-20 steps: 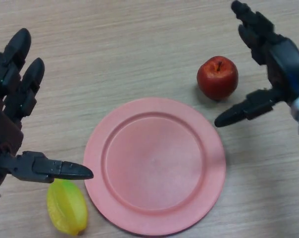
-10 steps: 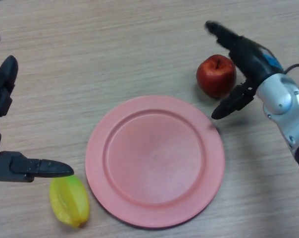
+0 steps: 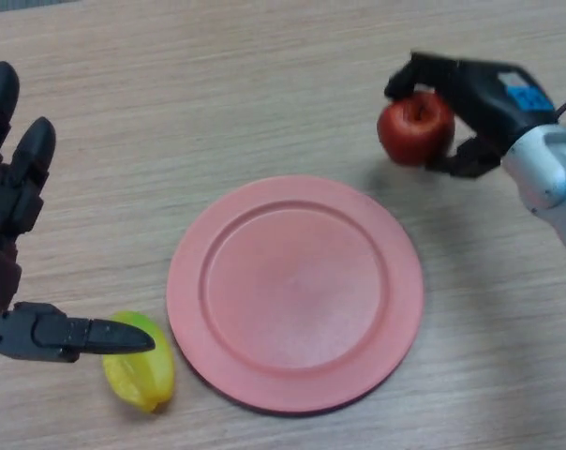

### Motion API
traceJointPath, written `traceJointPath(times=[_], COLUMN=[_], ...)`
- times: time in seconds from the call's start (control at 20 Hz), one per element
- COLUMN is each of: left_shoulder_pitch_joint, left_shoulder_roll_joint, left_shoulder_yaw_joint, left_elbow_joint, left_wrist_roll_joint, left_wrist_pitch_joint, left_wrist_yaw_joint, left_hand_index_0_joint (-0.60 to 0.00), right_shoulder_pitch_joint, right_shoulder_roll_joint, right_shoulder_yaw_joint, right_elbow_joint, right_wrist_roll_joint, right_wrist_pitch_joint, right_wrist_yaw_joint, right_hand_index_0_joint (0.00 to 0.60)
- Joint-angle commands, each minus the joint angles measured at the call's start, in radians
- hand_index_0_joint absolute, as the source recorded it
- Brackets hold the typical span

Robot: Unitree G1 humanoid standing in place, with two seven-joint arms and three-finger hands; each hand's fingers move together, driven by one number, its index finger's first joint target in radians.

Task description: Pick up the red apple and place it on the plate

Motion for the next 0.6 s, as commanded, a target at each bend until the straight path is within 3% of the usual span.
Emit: traceJointPath(times=[0.05,0.25,0.35,0.55,0.6], left_shoulder_pitch_joint=[-0.025,-0.024,-0.021,-0.028,-0.029], left_shoulder_roll_joint=[0.033,0.024,0.024,0.03,0.031], left_shoulder_yaw_joint=[0.052,0.047,0.041,0.05,0.053], left_elbow_joint=[-0.063,-0.052,-0.041,-0.04,-0.041], left_wrist_roll_joint=[-0.015,0.001,0.007,0.007,0.007], left_wrist_pitch_joint=[-0.114,-0.129,-0.133,-0.123,-0.121], left_wrist_yaw_joint=[0.002,-0.002,-0.008,-0.011,-0.009], left_hand_index_0_joint=[0.0,0.0,0.0,0.0,0.0], right_shoulder_pitch_joint=[0.061,0.317,0.394,0.465,0.494], right_shoulder_roll_joint=[-0.007,0.106,0.15,0.177,0.177], right_shoulder_yaw_joint=[-0.072,-0.026,0.034,0.13,0.167], right_elbow_joint=[-0.288,-0.737,-0.815,-0.822,-0.86], right_wrist_roll_joint=[0.128,0.2,0.131,-0.087,0.012], right_wrist_pitch_joint=[-0.102,0.035,0.04,0.037,0.117], right_wrist_yaw_joint=[0.068,0.269,0.286,0.273,0.308], right_hand_index_0_joint=[0.6,0.6,0.6,0.6,0.6])
